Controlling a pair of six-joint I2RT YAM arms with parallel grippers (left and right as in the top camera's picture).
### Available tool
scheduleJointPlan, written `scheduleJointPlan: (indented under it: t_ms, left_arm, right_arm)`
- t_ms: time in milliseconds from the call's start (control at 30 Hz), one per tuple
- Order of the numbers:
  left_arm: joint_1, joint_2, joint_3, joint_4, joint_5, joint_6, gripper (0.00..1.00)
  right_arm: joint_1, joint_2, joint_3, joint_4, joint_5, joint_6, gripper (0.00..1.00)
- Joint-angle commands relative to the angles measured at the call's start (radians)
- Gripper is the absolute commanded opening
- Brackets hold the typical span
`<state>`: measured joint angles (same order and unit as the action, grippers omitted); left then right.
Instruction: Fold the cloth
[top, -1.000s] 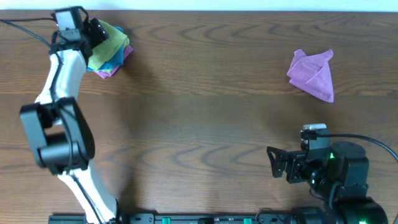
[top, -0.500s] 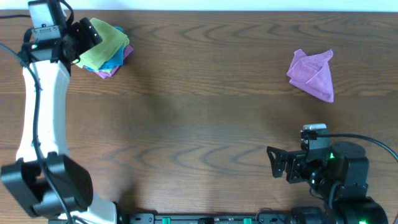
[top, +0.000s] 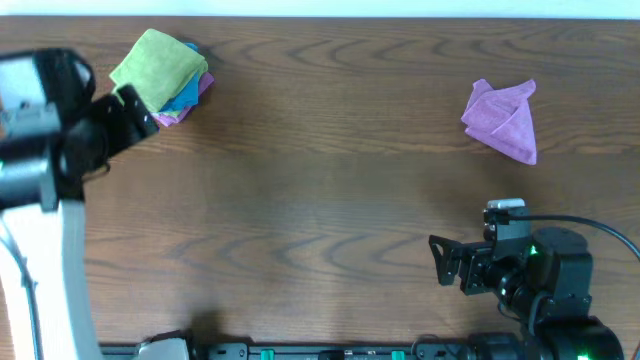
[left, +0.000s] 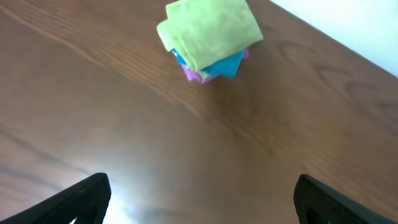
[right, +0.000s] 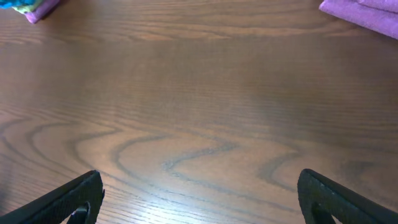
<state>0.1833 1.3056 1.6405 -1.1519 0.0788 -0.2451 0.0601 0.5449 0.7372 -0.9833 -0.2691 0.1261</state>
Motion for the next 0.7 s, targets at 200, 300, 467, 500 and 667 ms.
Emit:
scheduleJointPlan:
  t_ms: [200, 300, 467, 500, 667]
  left_arm:
    - [0.003, -0.325, -0.074, -0.126, -0.038, 0.066, 0.95]
    - [0.003, -0.434, -0.238, -0.045, -0.034, 0.066, 0.95]
    - [-0.024, -0.624, -0.556, 0.183, -0.006, 0.065, 0.95]
    - [-0.033, -0.660, -0.615, 0.227, -0.003, 0.065, 0.95]
    - [-0.075, -0.853, -0.930, 0.433, 0.000, 0.066, 0.95]
  right_arm:
    - [-0.008, -0.003, -0.006, -0.001, 0.003, 0.011, 0.99]
    - [-0.008, -0.003, -0.006, -0.001, 0.003, 0.011, 0.99]
    - [-0.008, -0.003, -0.006, -0.001, 0.003, 0.011, 0.99]
    - [-0.008, -0.003, -0.006, -0.001, 0.003, 0.011, 0.99]
    - [-0.008, -0.003, -0.006, -0.001, 0.003, 0.011, 0.99]
